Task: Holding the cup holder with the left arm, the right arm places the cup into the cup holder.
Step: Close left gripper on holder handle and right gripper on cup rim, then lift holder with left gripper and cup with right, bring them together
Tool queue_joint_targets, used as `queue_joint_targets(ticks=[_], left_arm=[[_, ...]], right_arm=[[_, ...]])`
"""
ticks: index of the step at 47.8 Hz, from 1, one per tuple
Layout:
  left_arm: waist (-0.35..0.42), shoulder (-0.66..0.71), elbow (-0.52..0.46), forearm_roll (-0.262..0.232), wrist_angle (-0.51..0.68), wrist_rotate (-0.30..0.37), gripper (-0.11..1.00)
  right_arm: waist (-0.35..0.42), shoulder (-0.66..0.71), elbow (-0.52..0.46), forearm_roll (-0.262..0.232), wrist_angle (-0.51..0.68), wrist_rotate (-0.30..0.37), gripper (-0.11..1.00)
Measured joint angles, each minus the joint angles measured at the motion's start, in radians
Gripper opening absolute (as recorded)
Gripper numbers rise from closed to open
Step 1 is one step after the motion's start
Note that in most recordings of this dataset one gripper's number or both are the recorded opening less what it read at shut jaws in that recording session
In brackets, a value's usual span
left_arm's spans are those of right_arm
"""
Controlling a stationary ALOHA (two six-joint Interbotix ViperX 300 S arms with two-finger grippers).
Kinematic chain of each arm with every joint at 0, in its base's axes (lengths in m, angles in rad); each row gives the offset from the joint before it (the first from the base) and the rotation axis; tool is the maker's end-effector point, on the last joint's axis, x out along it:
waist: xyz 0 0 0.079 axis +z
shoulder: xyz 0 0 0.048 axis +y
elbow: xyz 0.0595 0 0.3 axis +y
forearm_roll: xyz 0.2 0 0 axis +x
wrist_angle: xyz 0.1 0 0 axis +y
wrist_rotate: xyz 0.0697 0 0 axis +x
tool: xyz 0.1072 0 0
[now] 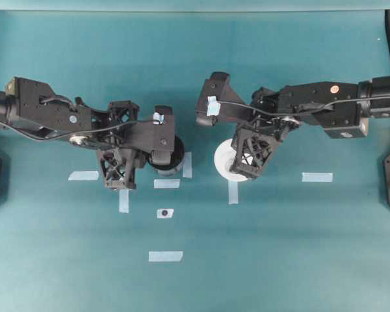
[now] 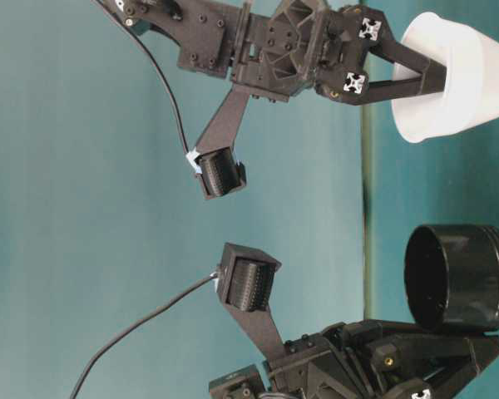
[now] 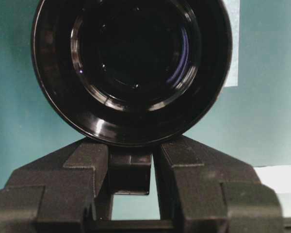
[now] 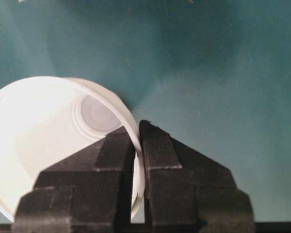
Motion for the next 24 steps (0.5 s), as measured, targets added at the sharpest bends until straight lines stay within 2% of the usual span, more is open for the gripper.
queue_joint_targets(ticks=[24], left_arm=[[0.0,-0.057,0.038,0.0,-0.107,-0.008,0.27]], right_arm=[[-0.026,-0.051,-0.002,0.002,0.002,0.002,0.07]])
